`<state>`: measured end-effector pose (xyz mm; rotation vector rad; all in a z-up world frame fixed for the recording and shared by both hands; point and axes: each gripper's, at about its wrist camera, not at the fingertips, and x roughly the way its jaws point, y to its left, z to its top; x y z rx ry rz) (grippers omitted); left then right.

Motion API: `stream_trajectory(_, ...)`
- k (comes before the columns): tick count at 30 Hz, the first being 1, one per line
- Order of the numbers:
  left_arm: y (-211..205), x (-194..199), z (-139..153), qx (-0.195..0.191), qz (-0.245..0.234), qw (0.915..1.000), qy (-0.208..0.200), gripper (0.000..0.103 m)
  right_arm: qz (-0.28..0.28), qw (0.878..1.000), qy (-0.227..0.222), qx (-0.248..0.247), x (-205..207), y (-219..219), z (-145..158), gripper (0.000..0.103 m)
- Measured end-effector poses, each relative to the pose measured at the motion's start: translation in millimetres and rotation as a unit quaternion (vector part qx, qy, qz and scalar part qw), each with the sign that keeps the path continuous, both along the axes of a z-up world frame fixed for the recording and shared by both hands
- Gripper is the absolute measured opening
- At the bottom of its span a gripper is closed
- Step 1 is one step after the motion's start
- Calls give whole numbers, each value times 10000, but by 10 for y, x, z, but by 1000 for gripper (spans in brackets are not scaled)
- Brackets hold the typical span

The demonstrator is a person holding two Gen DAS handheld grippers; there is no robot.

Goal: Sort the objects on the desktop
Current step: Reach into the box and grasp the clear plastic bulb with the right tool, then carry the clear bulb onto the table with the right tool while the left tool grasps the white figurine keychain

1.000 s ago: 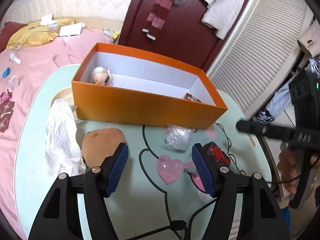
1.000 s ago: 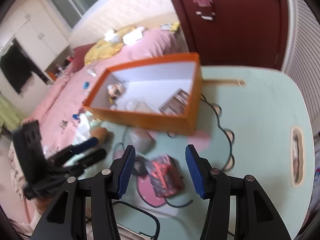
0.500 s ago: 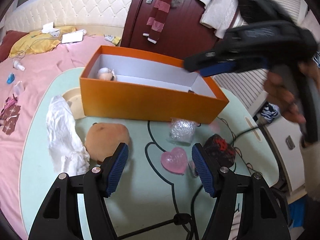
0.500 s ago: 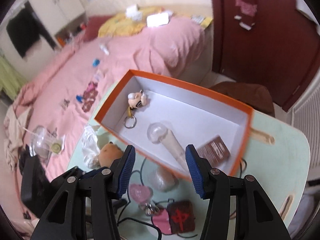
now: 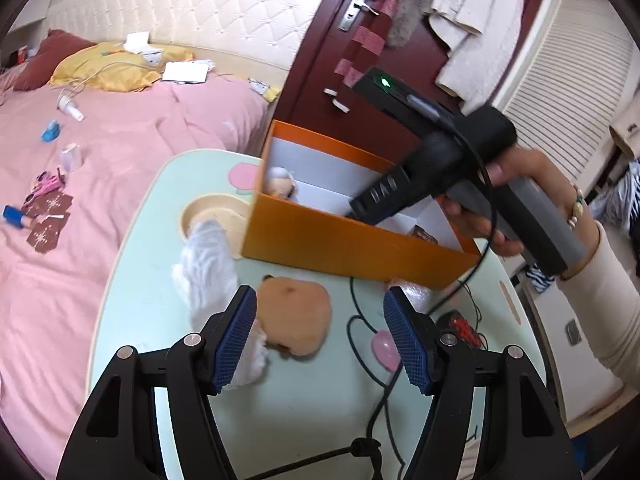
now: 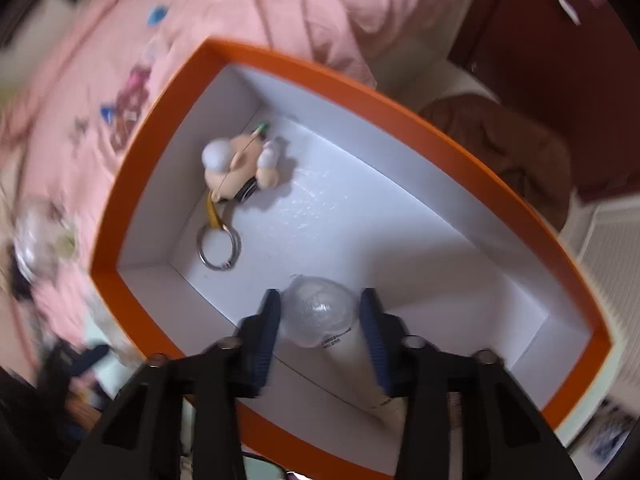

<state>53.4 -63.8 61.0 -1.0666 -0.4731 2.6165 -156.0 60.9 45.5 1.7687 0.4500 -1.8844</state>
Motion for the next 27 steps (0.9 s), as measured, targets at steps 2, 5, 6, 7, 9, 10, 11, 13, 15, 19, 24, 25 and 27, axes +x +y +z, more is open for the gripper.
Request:
stream_trajectory(2,-30,-28,16,28,6,10000,6,67,47,9999,-102,114,-54,-59,-77,31)
stream_trajectory(5,-54,-91,61,38,-47,10000,7,67,-87,9999,-19,-110,-75,46,-35,28)
stream_trajectory(6,-53,-115,87,33,-84,10000,7,67,-152,9997,43,-206,-75,101,11,26)
stream_trajectory(7,-49,-155,130,38,-145,9999,17,67,-225,9991,101,-343,-74,165,75,21)
stream_trajectory(9,-33,-258,236,53,-293,9995,45,67,-373,9971,231,-623,-63,306,214,18)
stream_trajectory(10,-9,-334,295,7,-355,9994,43,67,-432,9958,320,-744,-40,388,292,18)
stream_trajectory(11,20,-418,353,-62,-410,9991,32,67,-471,9945,413,-837,-16,463,363,18)
stream_trajectory(13,92,-609,451,-244,-532,9983,-44,67,-614,9916,457,-1040,21,610,433,18)
stream_trajectory(15,201,-860,488,-512,-662,9961,-261,67,-777,9881,454,-1248,53,756,480,18)
stream_trajectory(19,431,-1353,423,-987,-864,9882,-788,67,-1104,9789,447,-1662,119,1050,573,18)
stream_trajectory(24,733,-1794,165,-1852,-936,9683,-1388,52,-1385,9646,462,-2195,279,1383,718,18)
stream_trajectory(25,775,-1842,126,-2069,-894,9637,-1433,51,-1401,9625,465,-2275,322,1431,743,18)
stream_trajectory(27,854,-1913,62,-2458,-793,9545,-1489,50,-1383,9598,471,-2395,410,1513,772,18)
